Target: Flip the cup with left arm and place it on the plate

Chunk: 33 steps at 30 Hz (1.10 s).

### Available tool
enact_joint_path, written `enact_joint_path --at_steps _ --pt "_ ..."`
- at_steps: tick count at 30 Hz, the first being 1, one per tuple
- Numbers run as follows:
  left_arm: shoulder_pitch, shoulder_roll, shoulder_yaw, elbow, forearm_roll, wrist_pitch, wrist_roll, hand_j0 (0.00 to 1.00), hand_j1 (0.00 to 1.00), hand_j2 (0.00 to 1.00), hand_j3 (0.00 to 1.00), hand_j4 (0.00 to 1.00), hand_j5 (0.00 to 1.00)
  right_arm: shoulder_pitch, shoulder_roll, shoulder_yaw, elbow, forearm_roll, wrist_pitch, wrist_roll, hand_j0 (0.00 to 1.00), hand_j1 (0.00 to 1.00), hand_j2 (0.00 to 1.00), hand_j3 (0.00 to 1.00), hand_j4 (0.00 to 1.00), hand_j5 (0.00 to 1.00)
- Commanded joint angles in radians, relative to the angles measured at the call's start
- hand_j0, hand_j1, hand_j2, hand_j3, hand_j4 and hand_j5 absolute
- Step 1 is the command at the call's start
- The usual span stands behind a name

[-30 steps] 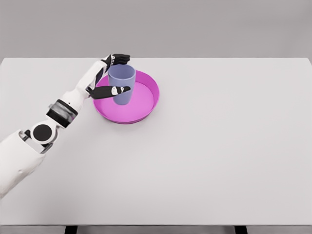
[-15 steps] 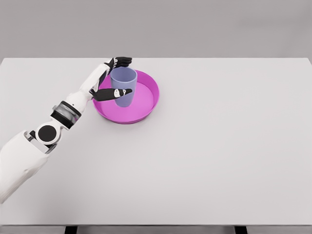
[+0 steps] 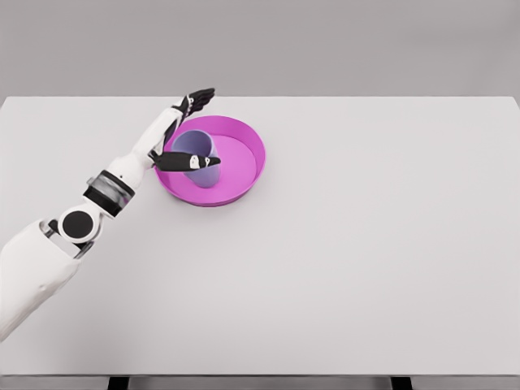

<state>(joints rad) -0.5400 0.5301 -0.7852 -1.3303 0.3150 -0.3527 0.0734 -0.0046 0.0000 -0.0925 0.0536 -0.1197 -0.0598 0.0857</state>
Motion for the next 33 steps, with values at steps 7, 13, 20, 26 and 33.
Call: enact_joint_path --at_steps 7,13,20,26,33 --pt "0.003 0.011 0.004 -0.038 -0.001 0.0 0.0 1.0 1.0 1.0 1.0 1.0 1.0 0.0 0.0 0.0 0.0 0.0 0.0 0.0 1.0 1.0 1.0 1.0 1.0 1.0" --pt "0.005 0.03 0.006 -0.09 -0.001 0.0 0.0 1.0 1.0 1.0 1.0 1.0 1.0 0.0 0.0 0.0 0.0 0.0 0.0 0.0 1.0 1.0 1.0 1.0 1.0 1.0" --pt "0.005 0.105 0.008 -0.176 0.001 0.003 0.002 1.0 1.0 1.0 1.0 1.0 1.0 0.0 0.0 0.0 0.0 0.0 0.0 0.0 1.0 1.0 1.0 1.0 1.0 1.0" --pt "0.023 0.378 0.009 -0.362 0.004 0.005 0.003 1.0 1.0 1.0 1.0 1.0 1.0 0.0 0.0 0.0 0.0 0.0 0.0 0.0 1.0 1.0 1.0 1.0 1.0 1.0" --pt "0.048 0.527 0.04 -0.415 0.004 0.005 0.003 1.0 1.0 1.0 1.0 1.0 1.0 0.0 0.0 -0.001 0.0 -0.001 0.0 0.0 1.0 1.0 1.0 1.0 1.0 1.0"
